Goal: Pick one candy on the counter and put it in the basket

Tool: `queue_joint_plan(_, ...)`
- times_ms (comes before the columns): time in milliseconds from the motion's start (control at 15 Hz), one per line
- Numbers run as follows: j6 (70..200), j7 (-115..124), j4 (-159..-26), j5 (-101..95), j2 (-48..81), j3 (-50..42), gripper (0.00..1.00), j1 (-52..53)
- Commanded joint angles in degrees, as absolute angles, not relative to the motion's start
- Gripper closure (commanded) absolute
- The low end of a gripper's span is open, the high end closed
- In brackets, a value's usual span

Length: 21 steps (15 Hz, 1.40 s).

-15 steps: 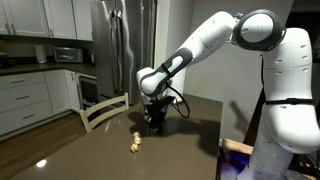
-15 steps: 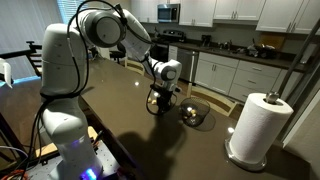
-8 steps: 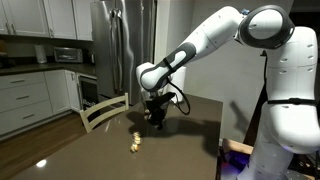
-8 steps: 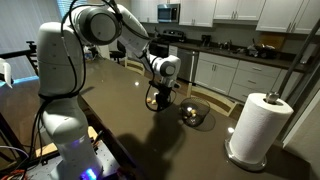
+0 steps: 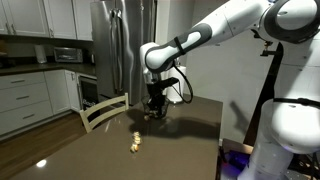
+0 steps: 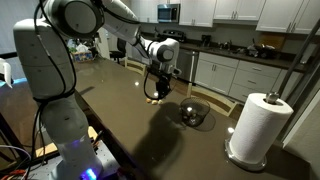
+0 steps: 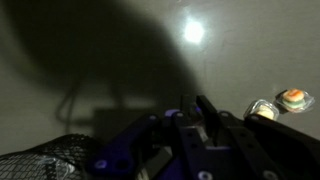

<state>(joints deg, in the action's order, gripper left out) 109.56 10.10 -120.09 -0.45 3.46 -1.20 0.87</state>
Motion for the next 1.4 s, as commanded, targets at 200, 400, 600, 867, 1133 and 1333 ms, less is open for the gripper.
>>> queue_joint_plan(200,110.5,13.5,-115.7,0.3,0.2,-3.1,0.93,-1.7)
queue_joint_plan(400,112.3,16.3,-112.9,0.5,1.8,-4.5,0.93,-3.2)
queue_joint_plan(600,115.2,19.8,-111.3,0.2,3.5,-5.7,0.93,-4.3)
queue_joint_plan(867,120.3,24.9,-110.4,-1.0,5.9,-6.9,0.93,-4.9)
queue_joint_plan(1133,121.9,28.7,-109.6,-1.6,8.1,-7.7,0.62,-4.6)
queue_joint_plan(1333,122.1,30.3,-109.4,-1.8,8.8,-7.9,0.5,-4.4)
